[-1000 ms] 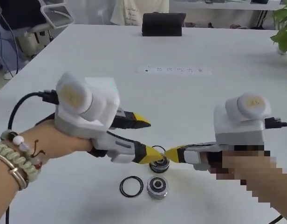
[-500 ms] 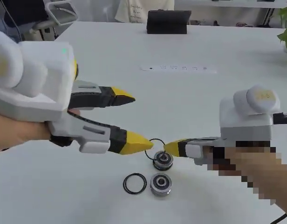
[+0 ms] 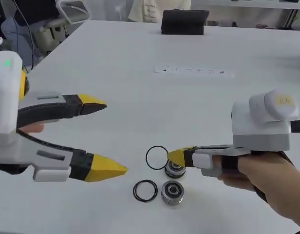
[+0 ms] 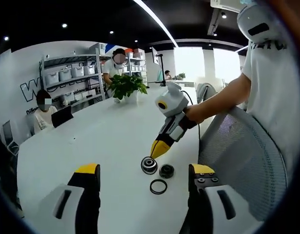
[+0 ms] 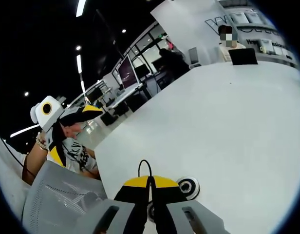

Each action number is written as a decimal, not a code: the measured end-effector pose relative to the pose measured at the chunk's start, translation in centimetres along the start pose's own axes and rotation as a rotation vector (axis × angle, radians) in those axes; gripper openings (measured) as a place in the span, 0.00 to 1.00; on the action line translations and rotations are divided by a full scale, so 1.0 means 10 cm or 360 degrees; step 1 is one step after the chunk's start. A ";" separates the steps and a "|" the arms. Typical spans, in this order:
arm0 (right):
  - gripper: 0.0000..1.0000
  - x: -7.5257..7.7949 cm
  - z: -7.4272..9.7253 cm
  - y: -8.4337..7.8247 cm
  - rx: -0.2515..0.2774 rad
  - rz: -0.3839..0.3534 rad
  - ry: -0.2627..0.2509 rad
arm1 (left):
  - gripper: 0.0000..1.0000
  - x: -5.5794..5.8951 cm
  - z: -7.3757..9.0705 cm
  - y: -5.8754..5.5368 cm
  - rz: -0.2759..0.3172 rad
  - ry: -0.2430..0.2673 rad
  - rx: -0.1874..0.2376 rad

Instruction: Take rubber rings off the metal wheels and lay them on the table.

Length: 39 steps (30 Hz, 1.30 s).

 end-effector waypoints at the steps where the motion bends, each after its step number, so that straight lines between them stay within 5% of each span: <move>1: 0.00 -0.02 -0.01 -0.02 -0.0012 0.0002 0.0003 | 0.72 -0.01 0.03 -0.05 0.0023 0.0023 -0.0014; 9: 0.00 -0.06 -0.05 -0.09 -0.0058 -0.0018 0.0033 | 0.77 0.07 0.15 -0.28 0.0097 0.0069 -0.0032; 19: 0.00 -0.13 -0.12 -0.20 -0.0135 -0.0004 0.0059 | 0.81 0.23 0.10 -0.51 0.0192 0.0042 -0.0090; 39: 0.00 -0.13 -0.22 -0.38 -0.0242 0.0018 0.0021 | 0.79 0.27 0.17 -0.66 0.0290 0.0090 -0.0115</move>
Point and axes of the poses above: the centre of the closed fingertips' face, and the gripper's own axes: z roughly backward along the fingers, x roughly to its right, y roughly out of its top, the point moved 4 cm from there along z, roughly backward along the fingers, and after that the axes turned 5 degrees about x, right-handed, at the moved point
